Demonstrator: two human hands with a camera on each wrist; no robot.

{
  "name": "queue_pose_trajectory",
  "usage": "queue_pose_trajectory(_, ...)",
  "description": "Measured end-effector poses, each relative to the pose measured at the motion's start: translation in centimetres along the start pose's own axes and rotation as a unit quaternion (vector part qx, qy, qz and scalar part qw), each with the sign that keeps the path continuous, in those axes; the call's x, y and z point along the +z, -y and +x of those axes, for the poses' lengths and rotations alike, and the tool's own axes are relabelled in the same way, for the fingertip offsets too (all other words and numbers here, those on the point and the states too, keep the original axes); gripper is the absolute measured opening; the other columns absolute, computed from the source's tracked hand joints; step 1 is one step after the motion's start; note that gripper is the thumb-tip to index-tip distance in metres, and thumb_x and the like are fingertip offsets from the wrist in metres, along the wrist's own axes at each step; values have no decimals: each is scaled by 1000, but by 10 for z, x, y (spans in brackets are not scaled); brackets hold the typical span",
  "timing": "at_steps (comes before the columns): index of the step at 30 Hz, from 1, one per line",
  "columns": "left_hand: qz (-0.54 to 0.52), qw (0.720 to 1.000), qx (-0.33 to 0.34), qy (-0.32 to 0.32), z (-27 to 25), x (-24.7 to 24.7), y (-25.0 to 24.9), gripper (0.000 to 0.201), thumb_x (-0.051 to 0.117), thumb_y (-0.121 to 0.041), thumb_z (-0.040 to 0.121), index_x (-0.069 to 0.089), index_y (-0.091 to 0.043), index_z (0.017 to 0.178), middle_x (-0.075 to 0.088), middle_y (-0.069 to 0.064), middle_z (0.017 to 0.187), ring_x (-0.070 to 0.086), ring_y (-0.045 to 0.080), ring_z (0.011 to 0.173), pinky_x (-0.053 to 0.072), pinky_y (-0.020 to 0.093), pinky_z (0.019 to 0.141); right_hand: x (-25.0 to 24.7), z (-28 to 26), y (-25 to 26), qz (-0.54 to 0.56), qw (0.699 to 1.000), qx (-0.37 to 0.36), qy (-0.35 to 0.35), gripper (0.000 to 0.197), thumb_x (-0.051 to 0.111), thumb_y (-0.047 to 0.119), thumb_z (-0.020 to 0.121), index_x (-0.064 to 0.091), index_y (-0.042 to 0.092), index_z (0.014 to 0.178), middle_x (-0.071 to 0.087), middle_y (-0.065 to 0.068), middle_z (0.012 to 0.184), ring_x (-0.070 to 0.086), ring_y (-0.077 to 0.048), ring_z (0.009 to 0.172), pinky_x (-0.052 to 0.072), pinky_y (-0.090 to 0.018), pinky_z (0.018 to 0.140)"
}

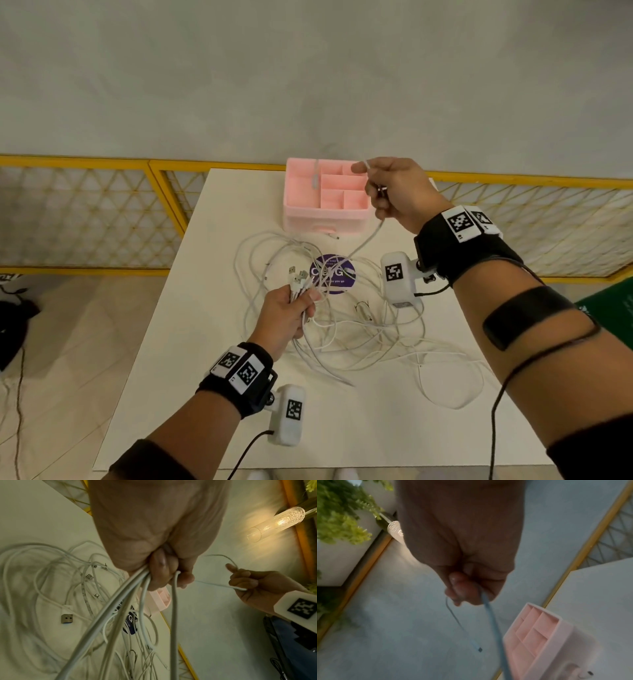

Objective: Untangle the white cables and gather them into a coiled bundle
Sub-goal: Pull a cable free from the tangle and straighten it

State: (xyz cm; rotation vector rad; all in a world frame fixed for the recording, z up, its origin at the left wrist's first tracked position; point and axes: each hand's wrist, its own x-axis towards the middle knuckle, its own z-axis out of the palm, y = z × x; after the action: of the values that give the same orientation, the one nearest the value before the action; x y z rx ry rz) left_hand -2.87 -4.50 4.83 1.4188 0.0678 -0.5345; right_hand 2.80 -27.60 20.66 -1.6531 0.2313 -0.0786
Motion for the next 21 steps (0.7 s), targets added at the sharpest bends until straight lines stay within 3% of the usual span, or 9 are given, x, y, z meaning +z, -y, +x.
queue_pose_trajectory(3,-11,1000,-4,6,0,-2,-2,17,64,-19,98,71,-5,92,54,4,63,34,12,49,20,21,43,2,-3,0,50,998,-31,3,33,39,2,99,67,9,113,37,-5,58,26,-15,46,26,-21,46)
queue_pose_trajectory(8,-40,999,9,1,-1,-3,-12,19,61,-21,99,68,-4,98,61,5,70,27,12,47,23,20,41,-5,-2,-2,179,976,-43,-117,26,35,1,98,58,12,105,43,-4,58,35,-17,46,39,-26,47)
queue_pose_trajectory(11,-66,997,18,-35,2,-8,-15,20,57,-24,102,65,-6,95,68,7,77,24,9,45,23,20,40,-28,-1,-24,140,971,-22,-194,24,38,6,99,58,19,96,42,1,57,32,-13,43,34,-21,45)
queue_pose_trajectory(14,-110,990,9,-85,7,-20,-14,30,52,-29,104,60,-10,84,57,2,65,27,7,41,23,19,37,-75,-7,-58,64,948,14,-310,25,43,12,97,61,25,86,44,2,60,35,-10,42,30,-22,44)
queue_pose_trajectory(16,-153,983,-5,-100,8,-27,-16,36,49,-35,105,54,-13,76,44,-2,56,27,6,38,21,18,36,-114,-19,-83,-34,924,54,-378,21,48,16,95,68,22,94,57,-2,73,53,-15,57,42,-29,55)
queue_pose_trajectory(17,-173,980,-9,-103,8,-30,-18,39,47,-37,105,52,-15,74,40,-4,53,27,6,37,20,17,35,-135,-26,-96,-83,910,83,-398,22,50,17,96,70,18,105,65,-6,87,62,-22,76,48,-35,67)
queue_pose_trajectory(19,-200,974,-9,-109,7,-33,-21,41,45,-39,106,49,-17,71,35,-6,50,25,5,37,18,17,35,-173,-43,-121,-187,884,166,-395,33,47,16,100,64,5,126,65,-18,119,61,-36,110,48,-40,89)
queue_pose_trajectory(21,-213,970,-4,-114,7,-33,-23,44,43,-39,106,47,-17,69,33,-7,49,23,5,37,18,17,35,-197,-63,-138,-265,857,248,-366,38,39,12,102,55,-6,133,56,-27,134,53,-41,123,45,-42,97)
